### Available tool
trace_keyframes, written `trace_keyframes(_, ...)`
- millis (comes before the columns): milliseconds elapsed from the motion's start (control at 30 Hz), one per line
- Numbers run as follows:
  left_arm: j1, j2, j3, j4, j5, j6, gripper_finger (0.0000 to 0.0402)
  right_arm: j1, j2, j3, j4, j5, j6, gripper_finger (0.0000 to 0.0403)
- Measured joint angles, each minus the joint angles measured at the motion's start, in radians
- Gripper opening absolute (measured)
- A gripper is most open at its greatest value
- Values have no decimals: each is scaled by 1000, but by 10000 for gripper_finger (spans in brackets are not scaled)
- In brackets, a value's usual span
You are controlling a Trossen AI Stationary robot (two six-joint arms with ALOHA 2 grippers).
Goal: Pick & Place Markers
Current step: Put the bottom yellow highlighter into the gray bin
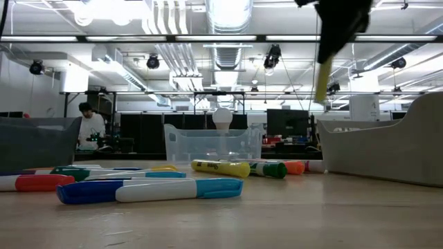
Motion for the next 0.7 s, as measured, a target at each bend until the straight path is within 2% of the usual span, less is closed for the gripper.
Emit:
trace_keyframes(133, 0, 0, -2, -12, 2, -8, 177, 36, 0, -12, -55, -9, 82, 65)
trace_keyframes(400, 0, 0, -18, -14, 1, -20, 177, 105, 0, -74, -55, -1, 166, 66)
trace_keyframes(700, 0, 0, -25, -11, -1, -22, 177, 153, 3, -156, -45, 105, 239, 76)
